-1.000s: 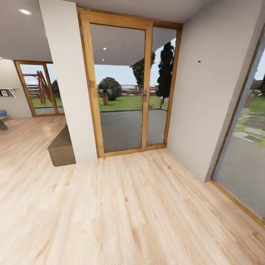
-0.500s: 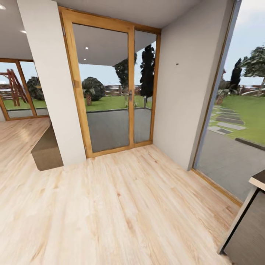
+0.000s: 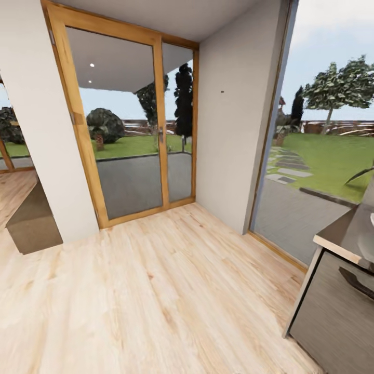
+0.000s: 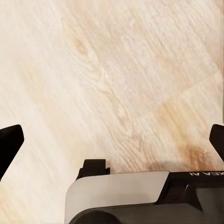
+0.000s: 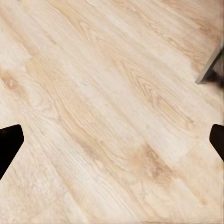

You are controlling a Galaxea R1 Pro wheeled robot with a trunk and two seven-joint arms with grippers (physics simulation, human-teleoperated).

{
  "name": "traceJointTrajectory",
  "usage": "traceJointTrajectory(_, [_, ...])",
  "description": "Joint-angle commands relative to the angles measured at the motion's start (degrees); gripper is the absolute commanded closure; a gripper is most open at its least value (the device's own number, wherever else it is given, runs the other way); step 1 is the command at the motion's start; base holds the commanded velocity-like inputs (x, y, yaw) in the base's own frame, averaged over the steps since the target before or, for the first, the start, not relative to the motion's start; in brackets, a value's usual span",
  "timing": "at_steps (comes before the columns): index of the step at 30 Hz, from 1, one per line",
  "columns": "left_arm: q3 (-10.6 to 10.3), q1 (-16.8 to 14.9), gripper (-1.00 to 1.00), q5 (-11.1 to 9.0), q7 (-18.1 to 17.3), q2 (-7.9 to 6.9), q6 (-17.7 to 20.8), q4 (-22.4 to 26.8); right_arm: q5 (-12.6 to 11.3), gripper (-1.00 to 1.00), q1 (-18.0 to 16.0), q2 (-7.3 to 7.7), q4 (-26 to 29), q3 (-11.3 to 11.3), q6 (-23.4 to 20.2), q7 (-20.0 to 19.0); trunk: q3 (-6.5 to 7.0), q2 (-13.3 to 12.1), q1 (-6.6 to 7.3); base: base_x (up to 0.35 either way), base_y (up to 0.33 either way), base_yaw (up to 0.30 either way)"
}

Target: In the kitchen, take the Vidalia onion out of the sink, dice it on the chopping board with the paring knife, put the diced onion into the bowl on the countertop, then place both the paring knife and the chopping board into the sink.

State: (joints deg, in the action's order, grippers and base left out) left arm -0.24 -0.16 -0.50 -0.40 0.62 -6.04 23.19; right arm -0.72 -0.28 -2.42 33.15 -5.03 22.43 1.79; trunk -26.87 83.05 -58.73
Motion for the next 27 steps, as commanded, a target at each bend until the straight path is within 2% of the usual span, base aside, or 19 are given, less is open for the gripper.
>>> traceJointTrajectory(1, [-0.02, -0.02, -1.00, -0.04, -0.04, -0.01, -0.18, 0.00, -0.07, -1.00, -0.03, -0.05, -0.01, -0.34, 0.16, -0.03, -0.05, 0.03, 0.00, 0.000, 0.000, -0.284])
traceJointTrajectory(14, [-0.11, -0.02, -1.00, -0.03, -0.04, -0.01, -0.20, -0.07, -0.07, -1.00, -0.06, -0.05, 0.07, -0.95, 0.16, -0.03, -0.05, 0.03, 0.00, -0.015, 0.000, -0.284])
traceJointTrajectory(27, [-0.11, -0.02, -1.00, -0.03, -0.04, -0.01, -0.20, -0.04, -0.07, -1.00, -0.04, -0.05, 0.08, -0.95, 0.17, -0.03, -0.05, 0.03, 0.00, -0.284, 0.000, -0.284])
